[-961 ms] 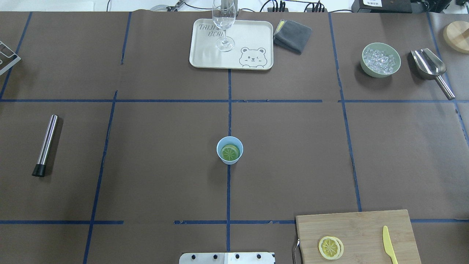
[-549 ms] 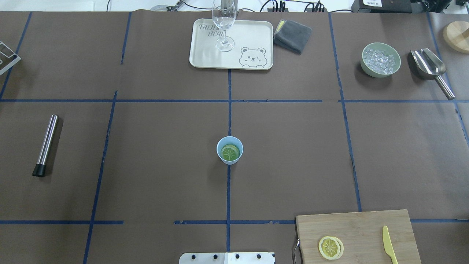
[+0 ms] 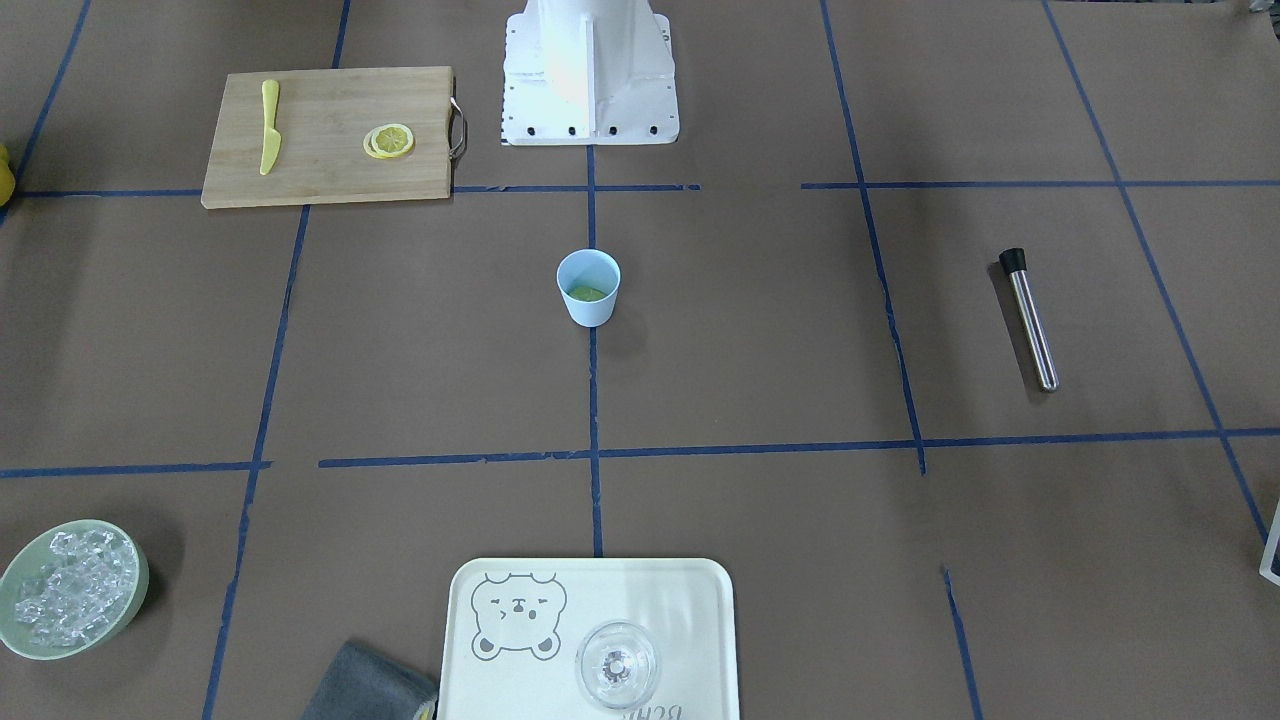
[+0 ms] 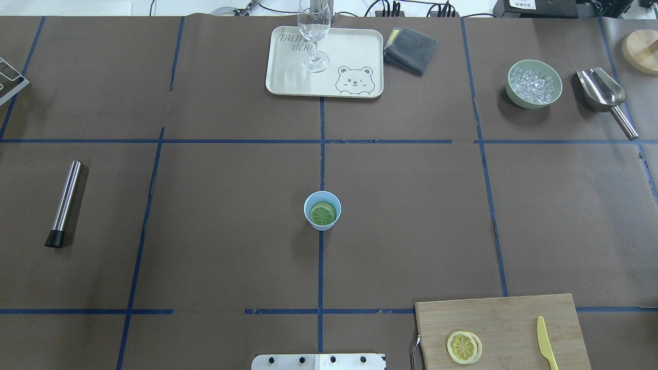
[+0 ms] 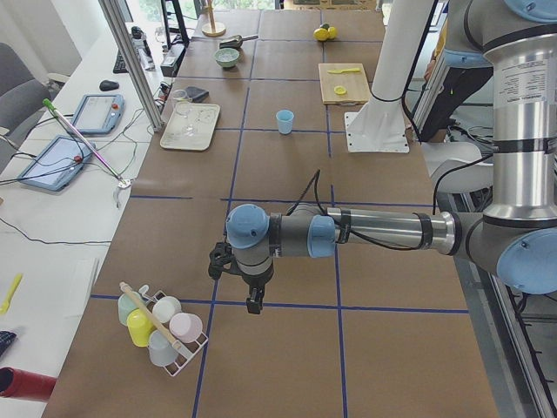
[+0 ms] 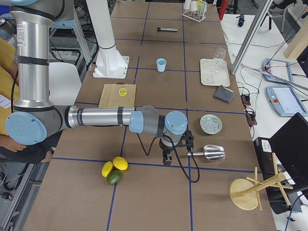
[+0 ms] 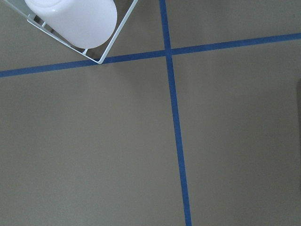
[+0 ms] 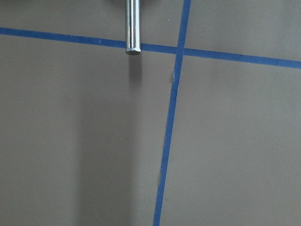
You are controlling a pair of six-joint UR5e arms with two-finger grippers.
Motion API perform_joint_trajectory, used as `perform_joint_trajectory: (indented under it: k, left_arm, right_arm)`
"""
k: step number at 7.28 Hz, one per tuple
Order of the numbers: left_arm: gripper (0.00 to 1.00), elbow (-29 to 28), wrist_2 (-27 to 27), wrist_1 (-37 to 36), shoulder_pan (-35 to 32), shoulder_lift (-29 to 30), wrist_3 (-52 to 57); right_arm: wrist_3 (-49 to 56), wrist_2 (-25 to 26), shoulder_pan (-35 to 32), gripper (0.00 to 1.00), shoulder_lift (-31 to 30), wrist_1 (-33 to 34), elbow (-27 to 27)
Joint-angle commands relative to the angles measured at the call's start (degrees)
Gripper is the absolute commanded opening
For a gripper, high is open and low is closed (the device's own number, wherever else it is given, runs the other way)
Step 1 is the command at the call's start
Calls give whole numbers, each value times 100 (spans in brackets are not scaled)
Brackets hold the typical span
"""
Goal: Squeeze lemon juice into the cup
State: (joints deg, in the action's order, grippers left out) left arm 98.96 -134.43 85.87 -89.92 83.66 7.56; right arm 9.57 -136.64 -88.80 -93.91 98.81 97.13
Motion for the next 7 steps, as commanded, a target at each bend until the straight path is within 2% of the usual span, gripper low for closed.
perform_joint_trajectory:
  k: [1,7]
  left_arm:
    - [100,-8,4,0,1,1,-1]
    - [100,1,13,9,1,19,8]
  right_arm:
    - [-356,32,-6,100,4,-28,-10]
    - [-474,278,-15,100,92,-55,7]
